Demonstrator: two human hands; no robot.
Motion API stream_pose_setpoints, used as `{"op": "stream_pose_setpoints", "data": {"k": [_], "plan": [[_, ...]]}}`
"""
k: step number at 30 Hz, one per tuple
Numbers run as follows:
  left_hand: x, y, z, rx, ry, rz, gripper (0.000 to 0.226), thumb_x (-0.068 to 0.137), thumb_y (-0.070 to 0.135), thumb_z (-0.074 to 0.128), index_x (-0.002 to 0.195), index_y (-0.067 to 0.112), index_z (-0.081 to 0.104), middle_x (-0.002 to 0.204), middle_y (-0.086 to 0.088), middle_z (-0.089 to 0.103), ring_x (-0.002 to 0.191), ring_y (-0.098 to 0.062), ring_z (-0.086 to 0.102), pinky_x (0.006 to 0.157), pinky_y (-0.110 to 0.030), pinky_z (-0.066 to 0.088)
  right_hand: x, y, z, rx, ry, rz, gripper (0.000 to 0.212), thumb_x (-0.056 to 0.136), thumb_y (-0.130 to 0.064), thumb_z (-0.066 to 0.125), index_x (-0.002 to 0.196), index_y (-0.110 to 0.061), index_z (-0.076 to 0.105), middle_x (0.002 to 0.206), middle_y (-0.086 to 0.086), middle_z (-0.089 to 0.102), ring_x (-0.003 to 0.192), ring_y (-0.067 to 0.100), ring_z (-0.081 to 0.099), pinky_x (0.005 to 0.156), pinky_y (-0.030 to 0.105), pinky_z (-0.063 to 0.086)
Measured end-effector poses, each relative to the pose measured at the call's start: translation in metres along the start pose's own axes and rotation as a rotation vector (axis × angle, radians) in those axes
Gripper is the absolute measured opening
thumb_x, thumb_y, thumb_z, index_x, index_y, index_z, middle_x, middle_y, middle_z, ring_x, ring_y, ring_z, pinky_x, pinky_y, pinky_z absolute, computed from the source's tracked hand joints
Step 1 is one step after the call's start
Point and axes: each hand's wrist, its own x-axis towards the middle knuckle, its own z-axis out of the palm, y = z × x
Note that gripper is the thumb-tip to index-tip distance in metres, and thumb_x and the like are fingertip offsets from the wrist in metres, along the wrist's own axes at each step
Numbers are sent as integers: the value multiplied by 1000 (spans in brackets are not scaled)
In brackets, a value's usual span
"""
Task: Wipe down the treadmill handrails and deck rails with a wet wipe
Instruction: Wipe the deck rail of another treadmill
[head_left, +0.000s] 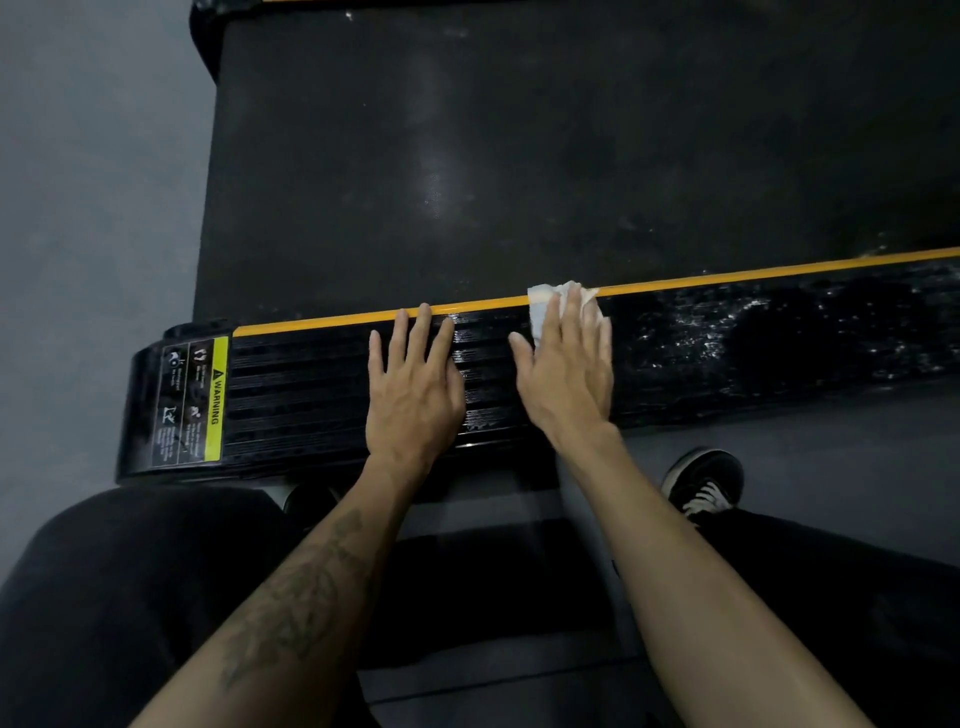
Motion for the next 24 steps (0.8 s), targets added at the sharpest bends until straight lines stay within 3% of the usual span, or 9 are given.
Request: {"op": "stream_pose_setpoints", "data": {"k": [4, 6, 11, 14, 19, 24], "plan": [[0, -1, 2, 18, 5, 94, 56, 105, 36, 28, 155, 18, 44, 166, -10, 32, 156, -29, 23, 125, -57, 18, -8, -10, 5, -26, -34, -270, 72, 107, -55, 27, 165, -16, 8, 172, 8, -2, 159, 29, -3, 128, 46, 0], [1, -1, 2, 24, 9, 102, 55, 105, 36, 29, 155, 19, 45, 165, -9, 34, 156, -29, 24, 125, -57, 19, -6, 5, 3, -41, -28, -317, 68, 107, -56, 25, 165, -24, 11, 173, 4, -1, 159, 25, -2, 128, 48, -1], [2, 3, 1, 20, -3, 66, 56, 104, 37, 26, 154, 19, 46, 164, -9, 36, 156, -29, 24, 125, -57, 19, -5, 15, -3, -64, -50, -62, 69, 105, -61, 19, 165, -28, 10, 172, 12, -7, 157, 40, -6, 126, 56, -6], [2, 6, -1, 8, -17, 47, 57, 103, 37, 25, 154, 19, 45, 165, -10, 34, 156, -29, 23, 126, -57, 17, -7, 0, -2, -76, -58, -87, 73, 104, -63, 20, 164, -22, 13, 171, 19, -3, 155, 46, -7, 125, 58, -7], [2, 8, 0, 3, -26, 39, 51, 106, 30, 39, 155, 18, 43, 166, -10, 32, 157, -29, 20, 126, -58, 15, -11, 3, -8, -112, -25, -141, 72, 106, -57, 21, 164, -14, 15, 170, 22, 3, 158, 38, -8, 127, 54, -4], [2, 8, 0, 3, -30, 24, 51, 105, 29, 42, 155, 20, 43, 167, -9, 30, 157, -28, 20, 126, -56, 13, -12, -20, -7, 83, -41, -99, 71, 108, -44, 32, 160, 3, 17, 170, 22, 8, 158, 34, 3, 129, 43, 6]]}}
